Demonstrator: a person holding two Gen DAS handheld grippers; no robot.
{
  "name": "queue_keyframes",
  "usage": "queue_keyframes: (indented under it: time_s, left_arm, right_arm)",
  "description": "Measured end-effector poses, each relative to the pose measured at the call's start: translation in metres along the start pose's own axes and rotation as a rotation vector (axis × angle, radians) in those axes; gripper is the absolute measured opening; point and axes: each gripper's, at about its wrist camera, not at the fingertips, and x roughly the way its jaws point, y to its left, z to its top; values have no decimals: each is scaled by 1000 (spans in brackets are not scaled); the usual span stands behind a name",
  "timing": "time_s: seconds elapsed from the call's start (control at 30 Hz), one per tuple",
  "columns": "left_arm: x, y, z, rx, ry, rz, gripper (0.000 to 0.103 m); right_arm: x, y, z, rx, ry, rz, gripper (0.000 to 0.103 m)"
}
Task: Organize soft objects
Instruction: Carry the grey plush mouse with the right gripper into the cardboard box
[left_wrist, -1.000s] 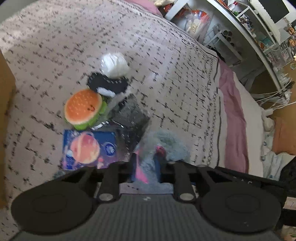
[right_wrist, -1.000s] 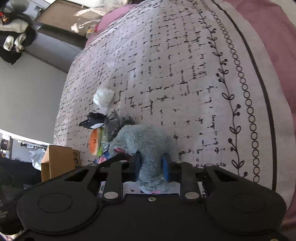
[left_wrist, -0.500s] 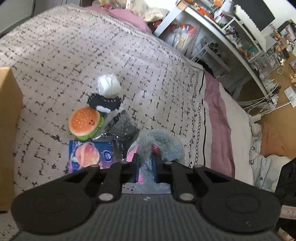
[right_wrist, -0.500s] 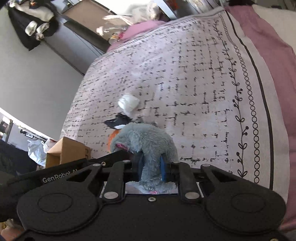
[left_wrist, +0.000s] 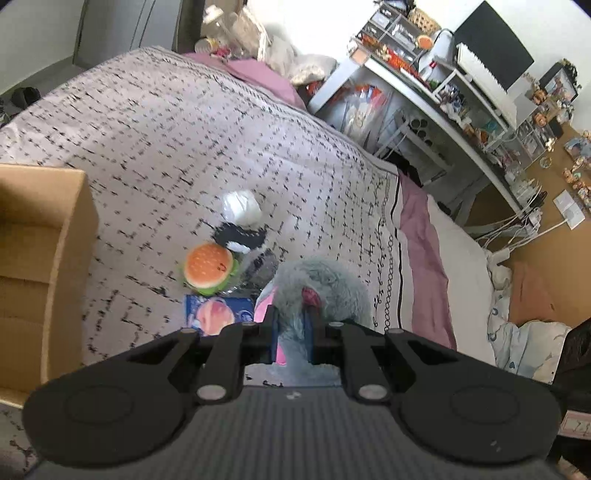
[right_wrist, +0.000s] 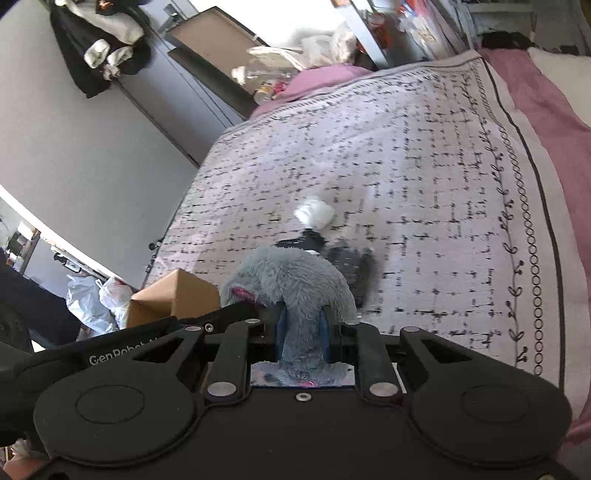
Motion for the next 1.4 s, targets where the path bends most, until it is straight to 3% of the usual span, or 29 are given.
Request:
queue_keyframes:
  time_s: [0.77,1.4]
  left_arm:
    - [-84,73,10,-70,-122,37,13]
    - [-120,157,20,-137,-140,133,13]
  right_arm:
    - [8,105,-28,-97,-5,64,19]
    - [60,179,-53,-143,102,133,19]
